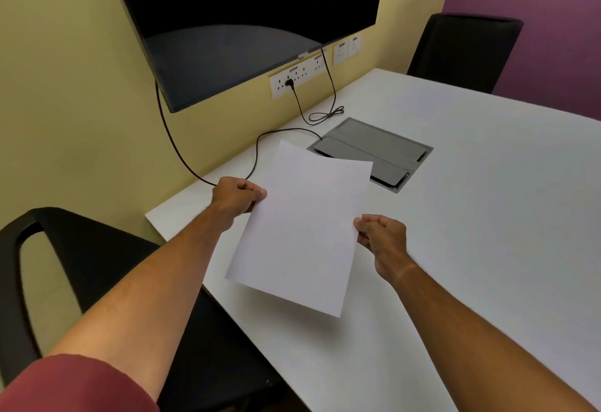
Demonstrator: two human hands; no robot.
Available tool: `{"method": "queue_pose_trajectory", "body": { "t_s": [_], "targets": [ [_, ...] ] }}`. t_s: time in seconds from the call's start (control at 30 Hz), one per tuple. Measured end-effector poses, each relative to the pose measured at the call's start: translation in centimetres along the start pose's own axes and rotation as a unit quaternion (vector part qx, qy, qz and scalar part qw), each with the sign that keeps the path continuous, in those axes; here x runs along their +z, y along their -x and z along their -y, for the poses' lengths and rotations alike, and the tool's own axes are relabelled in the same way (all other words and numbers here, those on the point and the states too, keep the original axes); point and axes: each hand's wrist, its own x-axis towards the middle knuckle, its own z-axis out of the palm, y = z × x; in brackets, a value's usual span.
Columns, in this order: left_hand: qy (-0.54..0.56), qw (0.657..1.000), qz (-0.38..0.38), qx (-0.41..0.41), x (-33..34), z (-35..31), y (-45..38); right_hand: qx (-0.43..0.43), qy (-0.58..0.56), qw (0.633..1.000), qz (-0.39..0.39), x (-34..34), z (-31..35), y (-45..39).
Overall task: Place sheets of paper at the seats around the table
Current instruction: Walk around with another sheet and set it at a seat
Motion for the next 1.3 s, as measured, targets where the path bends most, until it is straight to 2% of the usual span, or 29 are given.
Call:
{"method": "queue_pose_trajectory", "body": {
  "t_s": [0.4,0.63,0.93,1.3],
  "targets": [
    [-0.125,0.99,0.054,-0.024,1.3,5.7,-12.3,0.096,0.0,0.994,-0.044,5.3,-8.9,-5.2],
    [-0.156,0.984,0.076,-0.041,2.6,9.4,-17.6,0.149,-0.005,0.985,-0.081,7.8,-12.8,-7.3],
    [-0.175,0.98,0.088,-0.045,3.8,12.4,-22.4,0.163,0.053,0.978,-0.119,9.8,-14.4,-10.2],
    [-0.214,0.974,0.075,-0.02,5.3,13.5,-24.1,0.148,0.139,0.968,-0.15,11.3,-14.9,-11.3]
  ]
}}
